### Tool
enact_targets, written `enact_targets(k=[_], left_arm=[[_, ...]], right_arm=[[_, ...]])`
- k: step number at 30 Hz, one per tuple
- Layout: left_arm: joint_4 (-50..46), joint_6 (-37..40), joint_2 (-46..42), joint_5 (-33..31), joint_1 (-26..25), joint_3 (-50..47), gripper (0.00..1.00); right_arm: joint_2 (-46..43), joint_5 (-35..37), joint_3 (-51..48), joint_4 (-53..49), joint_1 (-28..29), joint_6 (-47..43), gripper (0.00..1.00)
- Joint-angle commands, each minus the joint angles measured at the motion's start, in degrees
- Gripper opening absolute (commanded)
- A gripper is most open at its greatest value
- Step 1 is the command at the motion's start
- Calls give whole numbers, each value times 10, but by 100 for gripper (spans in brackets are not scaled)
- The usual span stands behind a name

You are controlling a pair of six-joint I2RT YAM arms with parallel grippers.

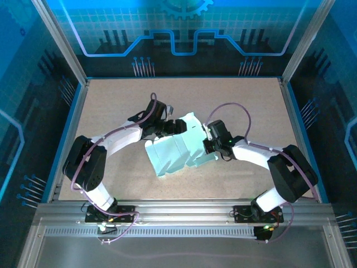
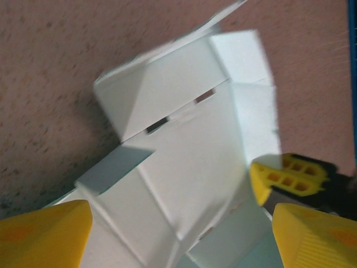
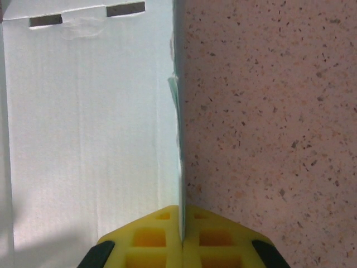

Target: Fold the paper box

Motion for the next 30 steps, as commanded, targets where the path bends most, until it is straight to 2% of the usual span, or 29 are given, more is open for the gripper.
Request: enact_targets(k=[1,8,15,20,30], left_arm=[[-24,10,0,6,-8,60,87],[-71,49,70,23,-15,177,86],[-187,66,181,38,-23,342,73],[-219,62,224,32,-30,416,62],[-302,99,304,35,-40,530,61]], right_arm=[[-16,17,-7,45,11,-11,0],[-23,13,-10,51,15,-10,0],[-23,17,-17,58,25,-23,0],[-19,16,-26,72,25,-27,0],[-18,24,-20,66,26,-35,0]])
